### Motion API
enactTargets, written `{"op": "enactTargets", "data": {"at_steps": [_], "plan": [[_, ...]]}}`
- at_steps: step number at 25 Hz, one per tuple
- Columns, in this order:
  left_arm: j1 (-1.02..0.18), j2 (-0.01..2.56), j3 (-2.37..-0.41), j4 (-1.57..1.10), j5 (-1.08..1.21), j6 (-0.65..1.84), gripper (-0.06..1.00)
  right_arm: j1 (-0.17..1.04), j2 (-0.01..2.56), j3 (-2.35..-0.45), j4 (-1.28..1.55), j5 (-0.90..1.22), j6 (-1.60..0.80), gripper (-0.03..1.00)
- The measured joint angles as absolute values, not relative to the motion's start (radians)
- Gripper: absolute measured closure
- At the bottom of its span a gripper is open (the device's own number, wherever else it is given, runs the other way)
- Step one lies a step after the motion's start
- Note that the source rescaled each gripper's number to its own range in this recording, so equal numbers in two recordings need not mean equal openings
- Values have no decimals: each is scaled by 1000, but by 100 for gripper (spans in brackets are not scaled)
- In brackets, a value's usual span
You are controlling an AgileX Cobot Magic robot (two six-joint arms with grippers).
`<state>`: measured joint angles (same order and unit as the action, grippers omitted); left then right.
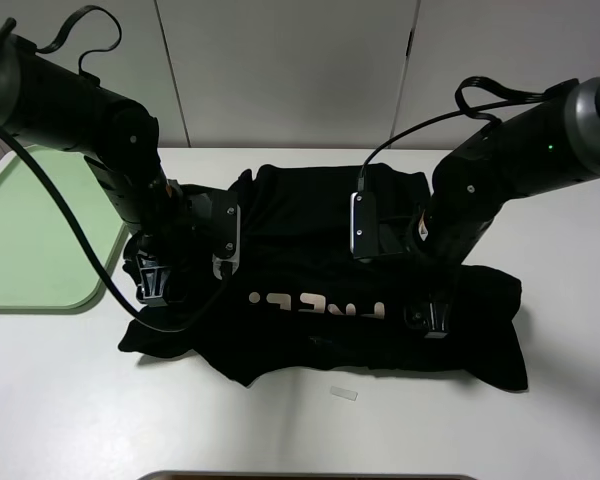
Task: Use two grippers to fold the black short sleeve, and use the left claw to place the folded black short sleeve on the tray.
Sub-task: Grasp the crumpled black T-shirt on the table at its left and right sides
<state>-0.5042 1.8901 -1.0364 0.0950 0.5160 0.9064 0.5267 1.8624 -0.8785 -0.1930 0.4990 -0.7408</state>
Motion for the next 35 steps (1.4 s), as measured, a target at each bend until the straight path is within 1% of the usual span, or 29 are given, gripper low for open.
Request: {"op": "enactTargets", "data": {"at_steps": [10,12,19,26,28,35], "plan": [[-504,1890,-1036,101,513,906,-2,519,1912,-879,-227,496,-741,-3],[-504,1890,-1036,101,513,906,-2,498,1913,-879,-229,496,-741,-3],[-504,1890,-1036,101,512,906,-2,372,1913,-879,-228,537,-739,-3],[-504,1890,-1036,101,502,906,-2,361,1913,-879,-194,541,-770,-3],[-504,1890,-1036,101,502,906,-2,361,1913,-879,-188,551,-779,1],[-504,1890,-1036,101,502,906,-2,361,1913,-879,-183,567,-789,43]]}}
